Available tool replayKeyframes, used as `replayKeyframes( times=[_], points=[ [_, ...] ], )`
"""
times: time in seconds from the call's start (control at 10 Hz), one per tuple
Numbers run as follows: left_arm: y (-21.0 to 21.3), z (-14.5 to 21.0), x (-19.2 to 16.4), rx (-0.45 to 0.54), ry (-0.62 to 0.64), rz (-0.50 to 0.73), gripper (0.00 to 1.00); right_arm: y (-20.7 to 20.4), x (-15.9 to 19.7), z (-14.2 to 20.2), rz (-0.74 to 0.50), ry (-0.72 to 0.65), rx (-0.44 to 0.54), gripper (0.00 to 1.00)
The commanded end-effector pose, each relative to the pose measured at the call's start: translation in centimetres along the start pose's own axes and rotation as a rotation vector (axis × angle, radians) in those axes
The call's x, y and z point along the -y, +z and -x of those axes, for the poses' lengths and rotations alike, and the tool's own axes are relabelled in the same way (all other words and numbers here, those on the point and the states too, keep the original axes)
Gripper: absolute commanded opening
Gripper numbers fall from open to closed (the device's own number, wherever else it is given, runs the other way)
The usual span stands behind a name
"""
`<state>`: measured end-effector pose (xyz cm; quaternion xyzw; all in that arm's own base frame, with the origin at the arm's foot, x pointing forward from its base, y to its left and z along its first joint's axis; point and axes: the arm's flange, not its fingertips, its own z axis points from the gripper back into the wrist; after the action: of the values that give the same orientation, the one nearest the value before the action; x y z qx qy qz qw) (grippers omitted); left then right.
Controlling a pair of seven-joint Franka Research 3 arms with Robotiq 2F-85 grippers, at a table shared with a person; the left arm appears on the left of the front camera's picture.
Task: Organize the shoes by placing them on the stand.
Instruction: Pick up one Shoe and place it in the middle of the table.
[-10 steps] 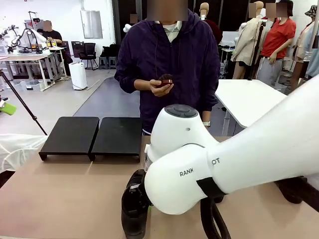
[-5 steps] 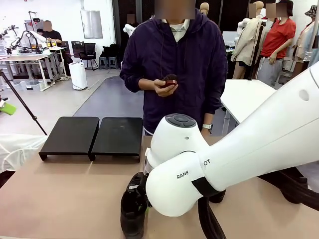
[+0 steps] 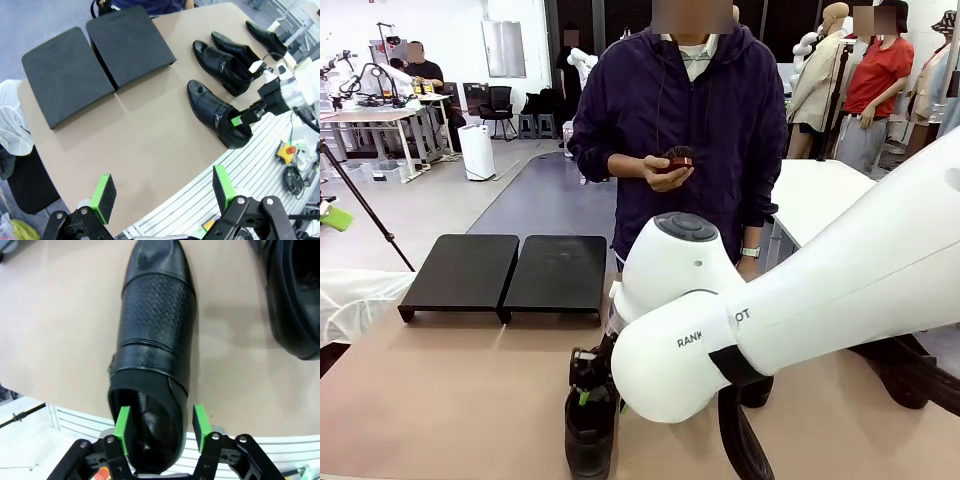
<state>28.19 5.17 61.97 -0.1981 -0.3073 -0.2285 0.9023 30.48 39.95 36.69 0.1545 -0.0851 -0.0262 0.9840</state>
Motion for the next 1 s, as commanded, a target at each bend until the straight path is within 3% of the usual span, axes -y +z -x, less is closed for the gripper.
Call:
replayKeyframes(
  times=[0.0, 0.3, 0.7, 0.8, 0.9],
  points=[
    [0.1, 0.0, -0.1, 0.004, -0.012, 0.015, 1.00, 6.1, 1.5, 0.4, 0.006, 0.026, 0.007, 1.00],
    [0.1, 0.0, -0.1, 0.004, -0.012, 0.015, 1.00, 18.3, 8.0, -0.7, -0.035, 0.134, -0.135, 1.00],
    [0.1, 0.0, -0.1, 0.004, -0.012, 0.015, 1.00, 33.0, 23.6, -3.0, -0.190, 0.237, -0.312, 1.00],
    [0.1, 0.0, -0.1, 0.004, -0.012, 0.015, 1.00, 35.3, 27.2, -3.5, -0.196, 0.188, -0.314, 1.00],
    [0.1, 0.0, -0.1, 0.004, -0.012, 0.015, 1.00, 37.2, 30.6, -3.5, -0.292, 0.120, -0.169, 1.00]
  ],
)
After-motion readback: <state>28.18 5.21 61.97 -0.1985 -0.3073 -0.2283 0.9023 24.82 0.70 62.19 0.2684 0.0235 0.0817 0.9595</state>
